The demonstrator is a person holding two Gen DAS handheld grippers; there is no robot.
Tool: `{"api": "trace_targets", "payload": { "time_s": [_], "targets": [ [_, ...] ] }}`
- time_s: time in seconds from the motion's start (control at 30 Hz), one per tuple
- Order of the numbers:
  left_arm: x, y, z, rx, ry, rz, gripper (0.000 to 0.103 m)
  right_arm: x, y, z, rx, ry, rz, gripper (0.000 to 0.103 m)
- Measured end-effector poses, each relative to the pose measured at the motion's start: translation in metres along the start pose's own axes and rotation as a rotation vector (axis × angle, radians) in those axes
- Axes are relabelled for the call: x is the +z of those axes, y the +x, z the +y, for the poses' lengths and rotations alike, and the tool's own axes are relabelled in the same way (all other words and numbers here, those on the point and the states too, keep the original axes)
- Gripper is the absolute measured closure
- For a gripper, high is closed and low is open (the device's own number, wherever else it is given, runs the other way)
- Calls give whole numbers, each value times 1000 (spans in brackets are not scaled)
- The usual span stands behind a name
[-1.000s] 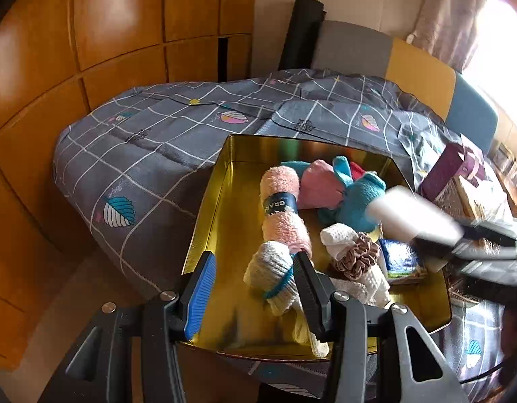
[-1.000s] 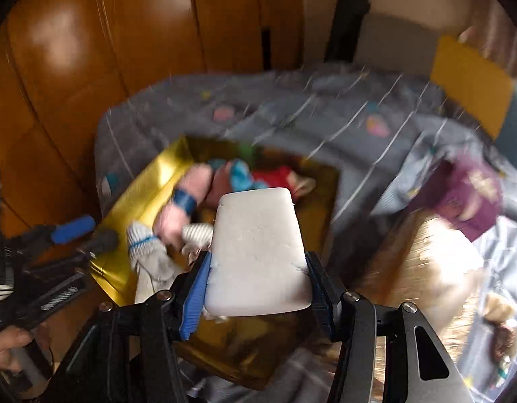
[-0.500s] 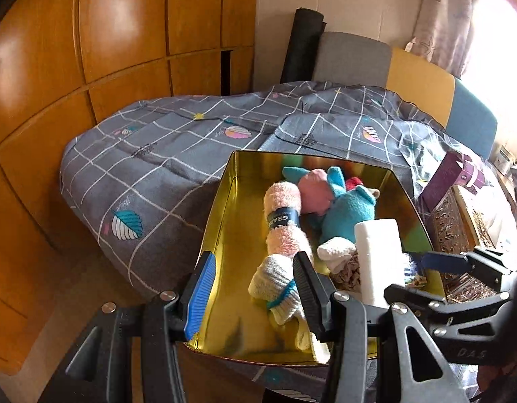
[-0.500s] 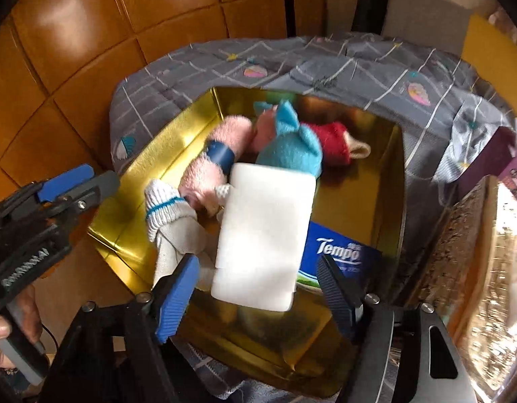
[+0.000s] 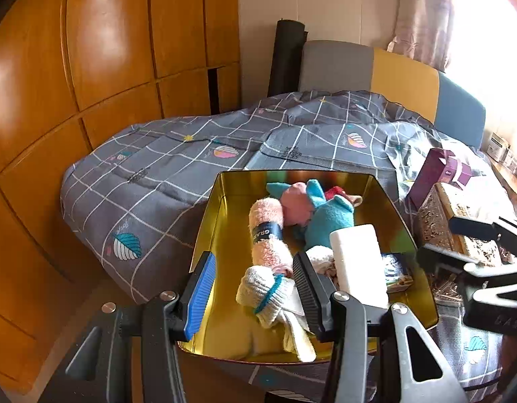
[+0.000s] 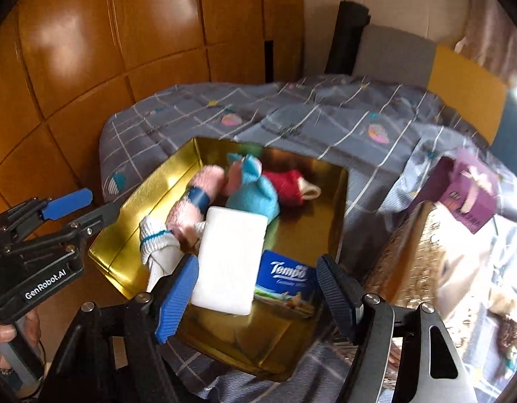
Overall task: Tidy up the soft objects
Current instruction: 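Open the left gripper on the glove while right lowers the sponge into the tray, then move both grippers back from the tray to the remaining pile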
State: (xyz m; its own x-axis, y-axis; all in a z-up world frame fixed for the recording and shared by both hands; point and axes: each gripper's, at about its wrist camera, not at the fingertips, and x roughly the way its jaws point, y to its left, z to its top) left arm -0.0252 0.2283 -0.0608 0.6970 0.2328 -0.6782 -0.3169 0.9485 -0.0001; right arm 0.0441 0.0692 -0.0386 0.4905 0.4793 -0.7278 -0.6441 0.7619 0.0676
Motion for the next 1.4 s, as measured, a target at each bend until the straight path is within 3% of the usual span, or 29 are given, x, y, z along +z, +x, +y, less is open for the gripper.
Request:
{"api": "trace_targets", "payload": {
  "time_s": [0.27, 0.63, 1.07, 1.4],
  "targets": [
    [5, -9, -16, -12, 45, -22, 55, 2, -41, -33, -58, 70, -98, 28],
    [16, -22, -45, -25, 135, -62, 55, -16, -90, -121, -207, 237, -165, 28],
    [27, -39, -91, -80, 249, -105, 55, -61, -137, -237, -436, 436, -174, 26],
    [37, -54, -138, -133, 358, -149, 55, -122, -149, -337, -624, 619, -119, 26]
  ]
}}
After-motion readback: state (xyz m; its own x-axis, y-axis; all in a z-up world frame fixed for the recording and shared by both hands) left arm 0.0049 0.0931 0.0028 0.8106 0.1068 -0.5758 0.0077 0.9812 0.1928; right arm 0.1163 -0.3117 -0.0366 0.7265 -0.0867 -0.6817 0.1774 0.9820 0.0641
